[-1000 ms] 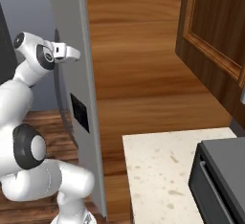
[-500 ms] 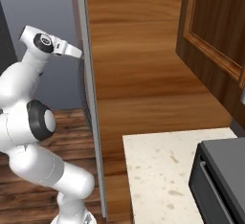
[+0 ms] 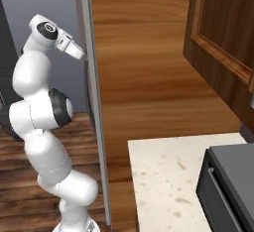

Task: Take the orange and tangerine from the second highest rack and move them to the highest rack where the lemon and carrot are located, to maximize freezer space. Close the freezer door after rearranging.

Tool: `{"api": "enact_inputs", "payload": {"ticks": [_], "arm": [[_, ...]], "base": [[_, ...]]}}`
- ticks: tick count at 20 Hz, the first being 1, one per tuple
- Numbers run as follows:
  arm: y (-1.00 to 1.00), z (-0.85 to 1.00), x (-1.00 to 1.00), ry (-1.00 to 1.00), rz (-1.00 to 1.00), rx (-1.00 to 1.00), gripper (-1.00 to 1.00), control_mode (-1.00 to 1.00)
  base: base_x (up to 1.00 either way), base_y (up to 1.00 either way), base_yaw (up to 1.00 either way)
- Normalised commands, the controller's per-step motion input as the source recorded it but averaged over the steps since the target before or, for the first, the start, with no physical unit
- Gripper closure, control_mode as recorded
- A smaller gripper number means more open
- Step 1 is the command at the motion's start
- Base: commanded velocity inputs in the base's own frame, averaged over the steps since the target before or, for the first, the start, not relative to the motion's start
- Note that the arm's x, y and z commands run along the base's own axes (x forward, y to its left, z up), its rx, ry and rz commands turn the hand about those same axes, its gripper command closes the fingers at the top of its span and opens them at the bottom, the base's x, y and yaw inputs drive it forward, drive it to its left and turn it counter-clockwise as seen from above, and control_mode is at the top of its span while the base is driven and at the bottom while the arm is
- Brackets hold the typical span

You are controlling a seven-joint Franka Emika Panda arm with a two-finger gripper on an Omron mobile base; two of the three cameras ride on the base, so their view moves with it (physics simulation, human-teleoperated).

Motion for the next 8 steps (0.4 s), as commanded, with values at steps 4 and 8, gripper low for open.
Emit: {"api": "enact_inputs", "payload": {"ticks": [4,8], "arm": [[-0.52,-0.37,-0.43,-0.26,-0.35,0.03,-1.0,-1.0],[-0.08,-0.52,-0.98,-0.54,-0.23,0.0,-1.0,-1.0]], "base": [[0.0,0.0,0.0],[0.0,0.0,0.0]]}}
